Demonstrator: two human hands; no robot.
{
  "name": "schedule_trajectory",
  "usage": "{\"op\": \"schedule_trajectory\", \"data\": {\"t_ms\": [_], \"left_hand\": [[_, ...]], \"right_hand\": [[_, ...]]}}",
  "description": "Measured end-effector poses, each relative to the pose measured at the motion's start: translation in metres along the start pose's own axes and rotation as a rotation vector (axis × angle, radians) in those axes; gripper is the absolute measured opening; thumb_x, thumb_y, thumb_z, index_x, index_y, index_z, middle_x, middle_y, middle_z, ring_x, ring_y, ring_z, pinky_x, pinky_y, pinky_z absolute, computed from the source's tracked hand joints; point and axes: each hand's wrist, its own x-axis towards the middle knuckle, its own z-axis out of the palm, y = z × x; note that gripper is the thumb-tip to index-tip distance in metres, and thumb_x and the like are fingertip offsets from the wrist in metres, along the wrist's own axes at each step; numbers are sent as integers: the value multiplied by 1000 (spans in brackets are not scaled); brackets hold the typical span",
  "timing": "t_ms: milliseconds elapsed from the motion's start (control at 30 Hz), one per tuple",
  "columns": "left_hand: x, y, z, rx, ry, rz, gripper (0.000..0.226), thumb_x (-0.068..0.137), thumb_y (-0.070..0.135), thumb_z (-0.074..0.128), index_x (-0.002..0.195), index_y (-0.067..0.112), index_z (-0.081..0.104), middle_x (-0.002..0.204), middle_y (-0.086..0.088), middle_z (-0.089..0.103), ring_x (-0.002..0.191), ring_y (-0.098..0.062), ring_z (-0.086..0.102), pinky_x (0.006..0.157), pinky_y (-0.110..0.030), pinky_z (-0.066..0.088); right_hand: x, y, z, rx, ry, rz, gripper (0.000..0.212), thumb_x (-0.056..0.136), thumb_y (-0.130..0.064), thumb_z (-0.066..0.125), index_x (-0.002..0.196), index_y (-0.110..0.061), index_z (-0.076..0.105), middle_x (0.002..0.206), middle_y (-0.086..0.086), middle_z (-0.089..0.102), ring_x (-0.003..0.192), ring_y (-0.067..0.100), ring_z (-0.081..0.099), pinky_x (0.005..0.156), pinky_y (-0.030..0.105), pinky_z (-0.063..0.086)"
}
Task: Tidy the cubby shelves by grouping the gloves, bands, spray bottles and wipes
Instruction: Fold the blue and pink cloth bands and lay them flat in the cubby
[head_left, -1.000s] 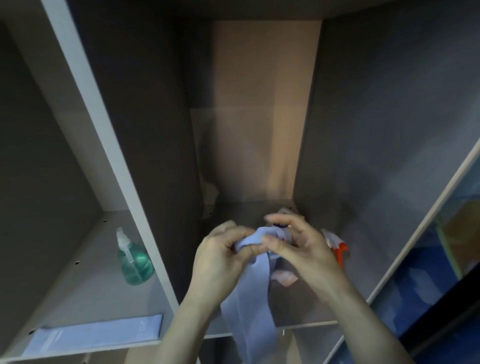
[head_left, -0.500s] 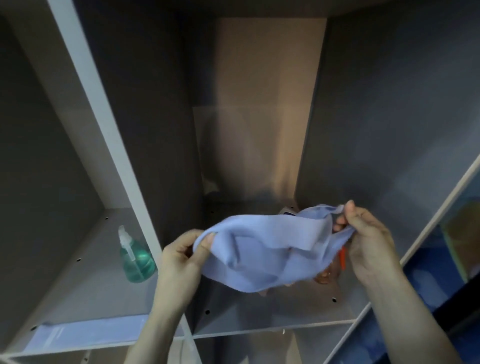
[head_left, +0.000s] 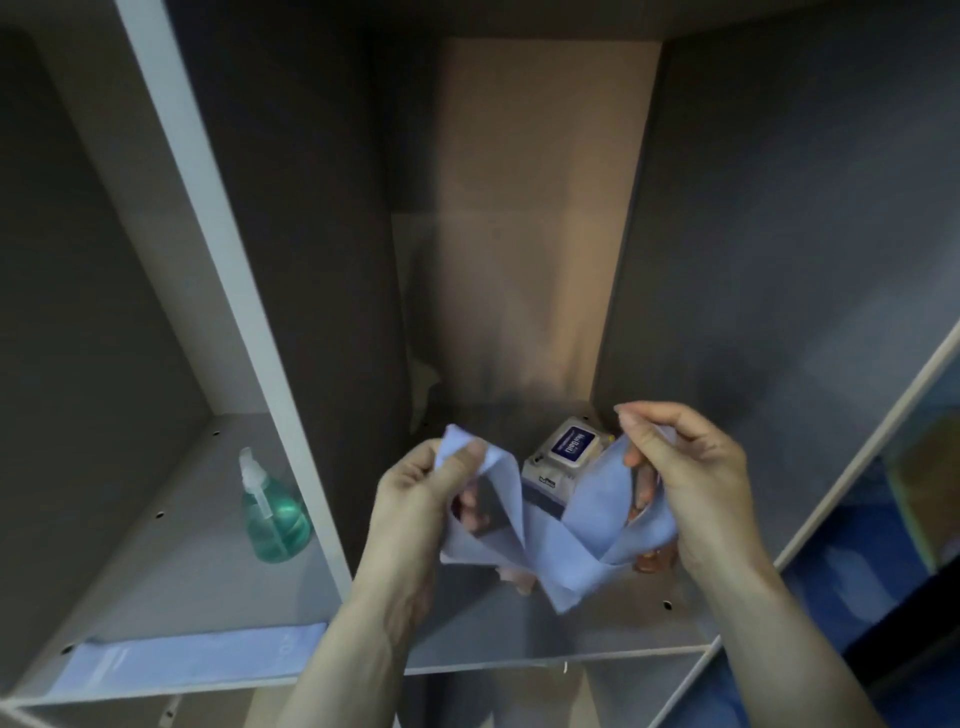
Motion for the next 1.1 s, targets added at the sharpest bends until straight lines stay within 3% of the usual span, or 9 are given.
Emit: {"op": "schedule_trajectory", "data": {"t_ms": [133,233,333,467,600,700,767,933,1100], "left_hand": [[-1,15,-2,-72,31,118,22,73,31,71,68,11,63,57,-4,60,45,-11,50,47,-20,43],[-3,28,2,-101,-49,155,26,72,27,73,84,5,69,71,-8,69,55,-11,61,52,-18,49],[-3,37,9,-194,-135,193,18,74,17,70,91,12,72,82,-5,74,72,-13,70,62,-21,54],[2,50,13,-199,-127,282,20,77,13,66,97,13,70,81,-1,75,73,-12,70,66,-23,56],[14,62,10,-161,-125,336,22,74,13,68,97,14,69,85,0,75,75,-11,70,68,-23,56],[20,51,5,-78,-183,242,22,73,9,71,94,12,69,81,1,75,72,-9,68,64,-20,54],[24,34,2,68,-142,178,17,76,2,72,89,13,69,80,-2,73,71,-11,66,67,-25,54],[31,-16,-9,754,53,125,12,82,22,70,92,19,64,84,-4,71,82,-23,65,73,-36,51],[21,-56,-16,1508,-21,241,22,89,35,48,108,28,55,100,-4,70,95,-27,65,68,-29,42]], "right_hand": [[4,5,-6,31,125,36,11,84,-11,71,93,-17,73,61,7,68,51,10,55,65,15,51],[1,15,-2,-19,-12,81,14,83,-15,73,93,-25,74,57,9,60,47,10,51,62,18,49],[-4,36,7,-105,-131,109,25,86,-6,68,92,-30,73,80,7,72,58,12,61,61,23,52],[-7,85,9,-314,-194,142,46,89,11,51,97,-30,69,86,-14,70,68,-4,62,57,5,45],[-11,123,2,-358,-182,328,43,87,21,42,95,-16,64,92,7,67,96,28,63,85,35,53],[-12,113,4,-257,-132,278,43,91,16,44,96,-21,66,95,3,70,87,23,62,74,27,51],[-9,92,8,-193,-150,165,38,94,10,47,102,-21,67,106,0,71,95,14,64,83,28,52],[-4,33,21,46,-418,-49,32,94,6,47,115,-13,60,93,8,74,53,15,54,62,24,50],[20,-18,19,233,-342,-269,29,92,-1,50,114,-17,60,89,3,73,71,13,62,72,23,53]]}}
